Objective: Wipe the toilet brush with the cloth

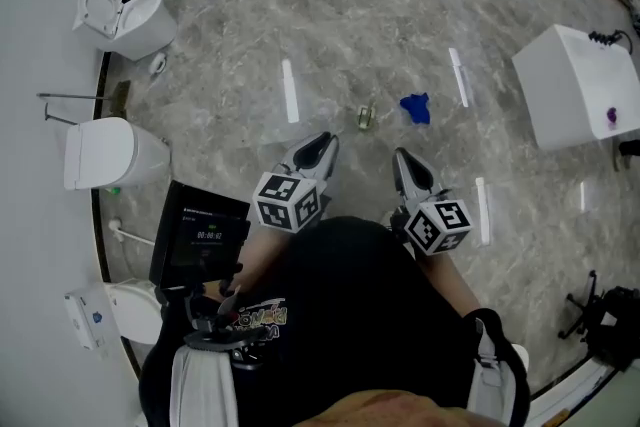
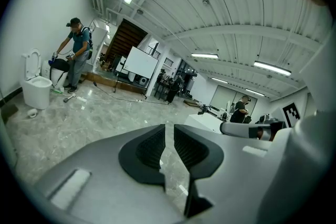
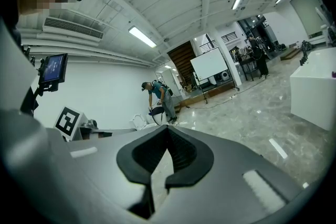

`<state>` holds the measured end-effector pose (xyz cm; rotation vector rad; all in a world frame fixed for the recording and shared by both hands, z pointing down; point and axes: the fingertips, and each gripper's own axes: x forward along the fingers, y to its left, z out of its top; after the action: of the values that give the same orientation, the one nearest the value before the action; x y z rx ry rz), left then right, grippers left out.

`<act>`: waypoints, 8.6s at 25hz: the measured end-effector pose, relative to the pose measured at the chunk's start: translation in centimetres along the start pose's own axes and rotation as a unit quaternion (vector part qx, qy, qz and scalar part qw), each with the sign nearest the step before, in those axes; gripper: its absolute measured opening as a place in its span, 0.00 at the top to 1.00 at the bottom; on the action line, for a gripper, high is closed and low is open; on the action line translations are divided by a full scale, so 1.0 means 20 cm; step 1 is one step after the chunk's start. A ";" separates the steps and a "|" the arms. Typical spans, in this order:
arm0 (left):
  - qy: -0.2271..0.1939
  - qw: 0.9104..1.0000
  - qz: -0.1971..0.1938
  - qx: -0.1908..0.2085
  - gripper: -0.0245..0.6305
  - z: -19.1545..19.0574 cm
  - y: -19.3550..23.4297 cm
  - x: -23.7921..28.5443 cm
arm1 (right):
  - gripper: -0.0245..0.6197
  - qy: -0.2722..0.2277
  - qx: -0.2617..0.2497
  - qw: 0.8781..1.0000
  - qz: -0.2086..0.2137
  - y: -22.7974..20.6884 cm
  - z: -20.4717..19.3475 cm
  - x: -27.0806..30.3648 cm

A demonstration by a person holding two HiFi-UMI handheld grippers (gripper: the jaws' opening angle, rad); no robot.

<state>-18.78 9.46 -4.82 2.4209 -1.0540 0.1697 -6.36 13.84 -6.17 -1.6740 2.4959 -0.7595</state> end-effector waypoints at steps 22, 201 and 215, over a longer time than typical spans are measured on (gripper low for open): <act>0.082 0.994 -0.069 0.016 0.87 -0.20 0.03 0.01 | 0.96 -0.008 0.036 0.996 -0.083 0.05 -0.23 -0.11; 0.041 0.983 -0.003 0.179 0.74 -1.90 1.35 2.52 | 0.84 0.554 0.024 0.723 0.413 -2.55 -3.27 1.75; 0.037 0.982 -0.010 0.186 0.74 -1.91 1.32 2.51 | 0.84 0.523 -0.057 0.832 0.177 -3.26 -3.18 1.92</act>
<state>0.19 -20.27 53.81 2.7282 -1.0390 0.4865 14.74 -15.69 85.84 -0.7722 3.3851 -1.8724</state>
